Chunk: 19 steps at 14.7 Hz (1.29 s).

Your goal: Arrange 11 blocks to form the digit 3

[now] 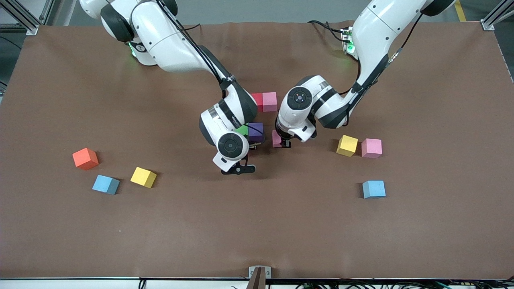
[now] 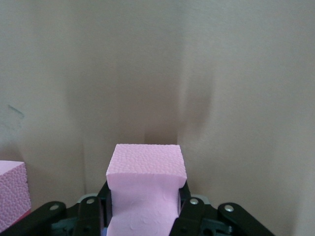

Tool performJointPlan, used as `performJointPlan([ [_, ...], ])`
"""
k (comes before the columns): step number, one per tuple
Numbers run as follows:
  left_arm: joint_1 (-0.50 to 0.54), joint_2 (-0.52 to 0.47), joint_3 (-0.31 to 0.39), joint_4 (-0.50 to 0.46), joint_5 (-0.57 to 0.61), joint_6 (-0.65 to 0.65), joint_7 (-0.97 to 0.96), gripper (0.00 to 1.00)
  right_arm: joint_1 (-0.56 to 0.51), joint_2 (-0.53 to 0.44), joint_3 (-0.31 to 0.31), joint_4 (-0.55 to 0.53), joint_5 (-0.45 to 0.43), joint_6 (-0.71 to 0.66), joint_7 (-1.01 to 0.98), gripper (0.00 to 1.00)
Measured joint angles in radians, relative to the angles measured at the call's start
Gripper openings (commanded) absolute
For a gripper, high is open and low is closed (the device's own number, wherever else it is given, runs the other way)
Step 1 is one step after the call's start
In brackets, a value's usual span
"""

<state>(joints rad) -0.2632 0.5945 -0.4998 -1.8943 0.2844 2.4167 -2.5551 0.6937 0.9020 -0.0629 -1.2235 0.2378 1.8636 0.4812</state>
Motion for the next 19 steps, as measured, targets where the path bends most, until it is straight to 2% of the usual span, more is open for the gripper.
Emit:
performJointPlan([
  [8,-0.017,-0.007,0.0,-0.047,0.028,0.09,-0.12,0.09,0.0,0.0,0.0,0.0,0.0,-0.002,-0.002,0.42],
  [17,-0.046,-0.007,0.0,-0.05,0.051,0.105,-0.149,0.1,0.0,0.0,0.0,0.0,0.0,-0.003,-0.006,0.44],
  [18,-0.046,-0.007,0.0,-0.051,0.054,0.111,-0.149,0.1,0.0,0.0,0.0,0.0,0.0,-0.003,-0.009,0.66],
  [19,-0.046,-0.007,0.0,-0.052,0.056,0.114,-0.149,0.1,0.0,0.0,-0.001,0.0,0.0,-0.003,-0.01,1.0],
])
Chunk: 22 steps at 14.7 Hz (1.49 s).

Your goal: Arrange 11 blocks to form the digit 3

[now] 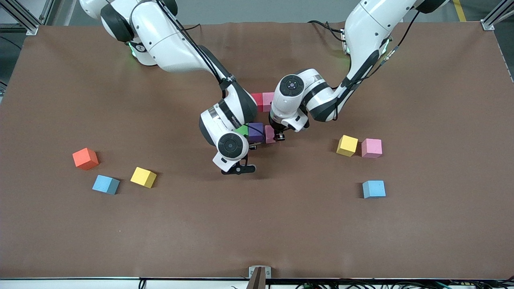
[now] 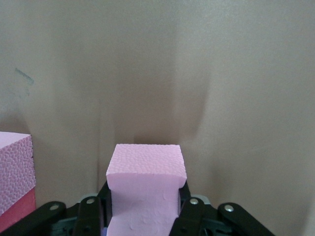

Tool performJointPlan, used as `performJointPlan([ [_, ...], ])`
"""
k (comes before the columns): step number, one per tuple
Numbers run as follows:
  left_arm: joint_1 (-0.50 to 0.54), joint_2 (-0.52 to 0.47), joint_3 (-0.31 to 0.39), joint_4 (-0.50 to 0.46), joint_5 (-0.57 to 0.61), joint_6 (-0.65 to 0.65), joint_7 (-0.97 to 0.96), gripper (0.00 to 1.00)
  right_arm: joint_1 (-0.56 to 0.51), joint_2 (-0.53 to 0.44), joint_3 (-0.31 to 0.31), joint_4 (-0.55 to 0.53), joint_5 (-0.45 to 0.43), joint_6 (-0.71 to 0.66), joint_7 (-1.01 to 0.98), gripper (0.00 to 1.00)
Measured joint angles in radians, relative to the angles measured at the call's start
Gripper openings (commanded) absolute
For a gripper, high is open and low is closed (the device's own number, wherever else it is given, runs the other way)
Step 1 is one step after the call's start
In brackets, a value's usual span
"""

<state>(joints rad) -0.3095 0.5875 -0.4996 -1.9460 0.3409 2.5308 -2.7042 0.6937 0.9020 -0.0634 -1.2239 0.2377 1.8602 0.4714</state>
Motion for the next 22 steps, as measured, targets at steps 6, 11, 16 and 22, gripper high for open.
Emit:
performJointPlan([
  [6,-0.01,0.001,0.0,-0.006,0.01,0.004,0.0,0.1,0.0,0.0,-0.001,-0.004,0.0,-0.021,0.0,1.0],
  [11,-0.011,0.004,0.0,-0.008,0.011,0.006,0.0,0.11,-0.001,-0.01,-0.009,0.005,0.0,-0.055,0.0,1.0],
  [16,-0.014,0.007,0.0,-0.009,0.012,0.007,0.0,0.11,-0.015,-0.041,-0.054,0.053,0.0,-0.144,0.0,1.0],
  [22,-0.024,0.01,0.0,-0.01,0.012,0.011,0.0,0.14,-0.077,-0.113,-0.159,0.133,0.0,-0.223,0.098,1.0],
])
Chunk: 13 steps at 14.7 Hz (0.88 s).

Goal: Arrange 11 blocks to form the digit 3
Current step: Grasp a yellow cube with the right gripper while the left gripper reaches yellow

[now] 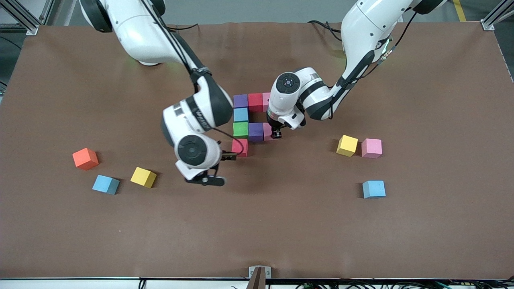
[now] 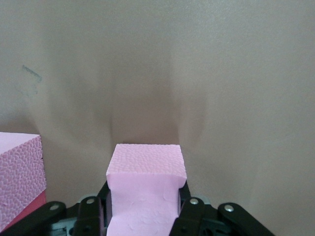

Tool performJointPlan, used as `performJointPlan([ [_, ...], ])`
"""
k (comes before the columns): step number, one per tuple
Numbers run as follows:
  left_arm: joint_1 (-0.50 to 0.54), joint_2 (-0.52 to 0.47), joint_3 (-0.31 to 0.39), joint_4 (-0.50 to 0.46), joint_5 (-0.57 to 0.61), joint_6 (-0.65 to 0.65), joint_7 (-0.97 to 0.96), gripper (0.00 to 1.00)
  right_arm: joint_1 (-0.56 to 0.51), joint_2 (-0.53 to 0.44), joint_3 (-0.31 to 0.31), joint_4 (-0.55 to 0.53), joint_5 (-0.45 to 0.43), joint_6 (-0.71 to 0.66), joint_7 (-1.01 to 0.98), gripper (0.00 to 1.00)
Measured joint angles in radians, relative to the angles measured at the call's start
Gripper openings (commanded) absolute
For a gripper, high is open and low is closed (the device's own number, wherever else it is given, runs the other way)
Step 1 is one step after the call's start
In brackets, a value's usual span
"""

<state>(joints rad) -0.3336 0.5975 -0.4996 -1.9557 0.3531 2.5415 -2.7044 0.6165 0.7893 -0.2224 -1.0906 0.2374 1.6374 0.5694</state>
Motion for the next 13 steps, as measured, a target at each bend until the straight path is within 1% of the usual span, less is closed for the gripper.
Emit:
performJointPlan([
  [1,0.0,0.0,0.0,0.0,0.0,0.0,0.0,0.2,-0.012,-0.004,-0.041,0.0,0.0,-0.001,0.0,1.0],
  [2,-0.001,0.0,0.0,0.0,0.0,0.0,0.0,0.43,-0.025,-0.004,-0.074,-0.005,0.0,0.003,-0.008,1.0],
  [3,-0.001,0.0,0.0,0.0,0.0,0.0,0.0,0.6,-0.043,-0.004,-0.097,-0.02,0.0,0.014,-0.026,1.0],
  [4,-0.001,0.0,0.0,0.0,0.0,0.0,0.0,0.89,-0.062,-0.003,-0.107,-0.043,0.0,0.03,-0.044,1.0],
  [5,-0.001,0.001,0.0,0.0,0.0,0.0,0.0,1.0,-0.079,-0.001,-0.111,-0.068,0.0,0.047,-0.053,1.0],
  [9,-0.009,0.008,0.0,0.0,0.0,0.0,0.0,1.0,-0.138,-0.007,-0.119,-0.174,0.0,0.144,-0.117,1.0],
  [13,-0.011,-0.002,0.0,0.007,0.008,-0.017,0.0,1.0,-0.193,-0.06,-0.119,-0.363,0.0,0.338,-0.212,1.0],
])
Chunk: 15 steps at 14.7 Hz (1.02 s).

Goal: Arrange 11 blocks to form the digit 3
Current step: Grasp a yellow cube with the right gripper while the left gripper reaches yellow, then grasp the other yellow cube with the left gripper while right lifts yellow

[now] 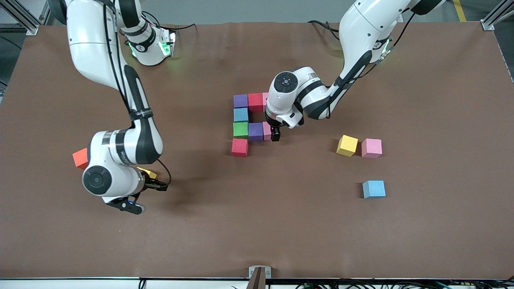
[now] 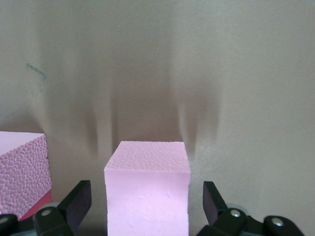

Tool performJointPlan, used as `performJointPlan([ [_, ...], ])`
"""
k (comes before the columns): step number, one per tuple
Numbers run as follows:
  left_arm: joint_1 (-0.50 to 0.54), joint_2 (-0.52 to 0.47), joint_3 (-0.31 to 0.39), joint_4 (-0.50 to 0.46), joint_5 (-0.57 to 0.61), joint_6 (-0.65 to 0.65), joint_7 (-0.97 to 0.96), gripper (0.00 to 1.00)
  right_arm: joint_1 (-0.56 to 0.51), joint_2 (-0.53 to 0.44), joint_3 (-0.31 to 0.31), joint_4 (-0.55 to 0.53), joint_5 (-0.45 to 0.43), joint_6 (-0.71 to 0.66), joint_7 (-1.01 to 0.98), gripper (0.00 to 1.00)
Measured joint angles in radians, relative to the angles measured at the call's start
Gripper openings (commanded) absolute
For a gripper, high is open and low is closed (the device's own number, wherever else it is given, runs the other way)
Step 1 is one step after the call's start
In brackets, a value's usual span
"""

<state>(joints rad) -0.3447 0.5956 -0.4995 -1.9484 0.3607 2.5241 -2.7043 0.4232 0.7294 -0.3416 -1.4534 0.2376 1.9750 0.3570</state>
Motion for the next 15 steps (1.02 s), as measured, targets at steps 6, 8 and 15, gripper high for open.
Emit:
performJointPlan([
  [6,0.004,-0.15,-0.025,0.039,0.006,-0.183,0.023,1.0,-0.036,-0.043,0.002,-0.102,0.0,0.087,-0.052,1.0],
  [8,0.015,-0.178,-0.025,0.072,0.006,-0.267,0.083,1.0,-0.054,-0.045,0.002,-0.108,0.0,0.089,-0.075,1.0],
  [15,0.185,-0.186,-0.022,0.13,0.002,-0.336,0.494,1.0,-0.064,-0.045,0.007,-0.144,0.0,0.106,-0.1,1.0],
])
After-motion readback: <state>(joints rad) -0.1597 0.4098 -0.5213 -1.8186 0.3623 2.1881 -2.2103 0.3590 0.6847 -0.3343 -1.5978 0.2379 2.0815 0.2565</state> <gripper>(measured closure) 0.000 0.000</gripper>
